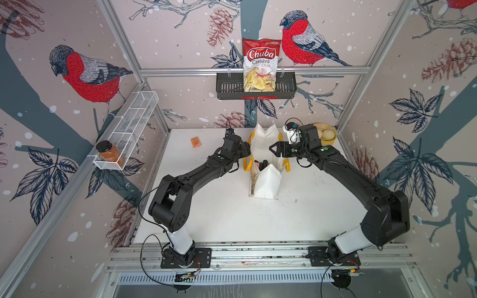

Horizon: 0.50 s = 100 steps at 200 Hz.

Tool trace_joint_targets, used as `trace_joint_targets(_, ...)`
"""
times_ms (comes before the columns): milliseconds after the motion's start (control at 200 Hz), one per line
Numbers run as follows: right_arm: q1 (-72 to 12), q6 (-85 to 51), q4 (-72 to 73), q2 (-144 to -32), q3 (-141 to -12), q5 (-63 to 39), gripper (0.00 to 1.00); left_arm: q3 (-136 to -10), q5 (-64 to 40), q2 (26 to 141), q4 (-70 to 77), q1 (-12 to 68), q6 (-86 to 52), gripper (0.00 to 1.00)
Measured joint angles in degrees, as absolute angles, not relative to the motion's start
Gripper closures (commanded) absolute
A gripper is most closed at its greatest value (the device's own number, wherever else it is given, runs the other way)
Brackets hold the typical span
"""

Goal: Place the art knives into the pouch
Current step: Close the pouch at the center of the board.

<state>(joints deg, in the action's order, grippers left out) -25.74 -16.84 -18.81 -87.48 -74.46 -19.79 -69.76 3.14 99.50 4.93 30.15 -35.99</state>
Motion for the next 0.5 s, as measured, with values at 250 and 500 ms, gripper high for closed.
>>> trace_joint_targets(250,-26.5,-17.8,-18.4,-88.2,-75.3,-20.3,0.19,-72.2,1.8,102.5,7.0,33.0,-37.1,0.39)
trace_joint_targets(500,-27.1,-17.9,-18.1,-89.6,-76.2,-20.6,0.20,-74.3,0.6,106.0,7.5,35.0,-37.7,0.39)
